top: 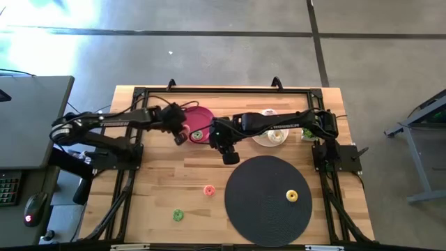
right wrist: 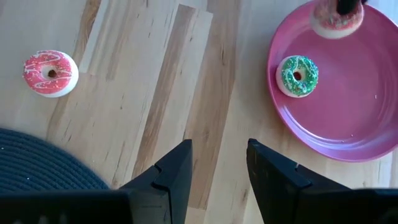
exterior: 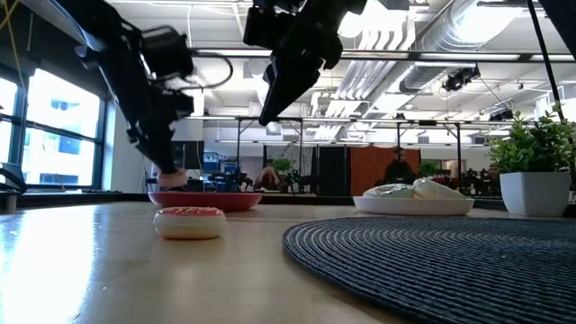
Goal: Pick & Place donuts
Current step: Put the left small red donut on the pink plate, then put the small red donut on the pink plate, then put the small green donut on the pink plate
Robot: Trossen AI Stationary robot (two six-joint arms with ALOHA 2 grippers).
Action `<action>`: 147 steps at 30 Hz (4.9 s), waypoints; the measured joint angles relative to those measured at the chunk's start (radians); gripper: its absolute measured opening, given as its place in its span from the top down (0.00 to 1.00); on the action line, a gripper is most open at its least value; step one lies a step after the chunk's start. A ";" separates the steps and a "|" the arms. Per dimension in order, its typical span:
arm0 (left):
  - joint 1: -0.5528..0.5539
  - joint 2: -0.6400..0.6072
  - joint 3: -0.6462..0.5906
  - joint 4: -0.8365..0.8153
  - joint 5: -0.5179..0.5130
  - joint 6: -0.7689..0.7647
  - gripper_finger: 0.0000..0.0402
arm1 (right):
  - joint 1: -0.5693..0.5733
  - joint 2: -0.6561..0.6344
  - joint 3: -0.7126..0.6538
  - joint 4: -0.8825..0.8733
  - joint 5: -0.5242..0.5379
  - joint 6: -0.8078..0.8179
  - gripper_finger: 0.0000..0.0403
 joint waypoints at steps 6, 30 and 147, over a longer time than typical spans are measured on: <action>0.055 0.125 -0.002 0.044 0.058 0.010 0.94 | 0.029 0.000 0.000 0.021 -0.144 0.000 0.66; 0.051 0.193 0.072 0.029 -0.034 0.045 0.53 | 0.256 0.213 0.000 0.242 -0.115 0.213 0.66; -0.600 0.026 0.121 -0.099 0.384 0.011 0.52 | -0.172 0.039 0.000 0.176 0.053 0.113 0.68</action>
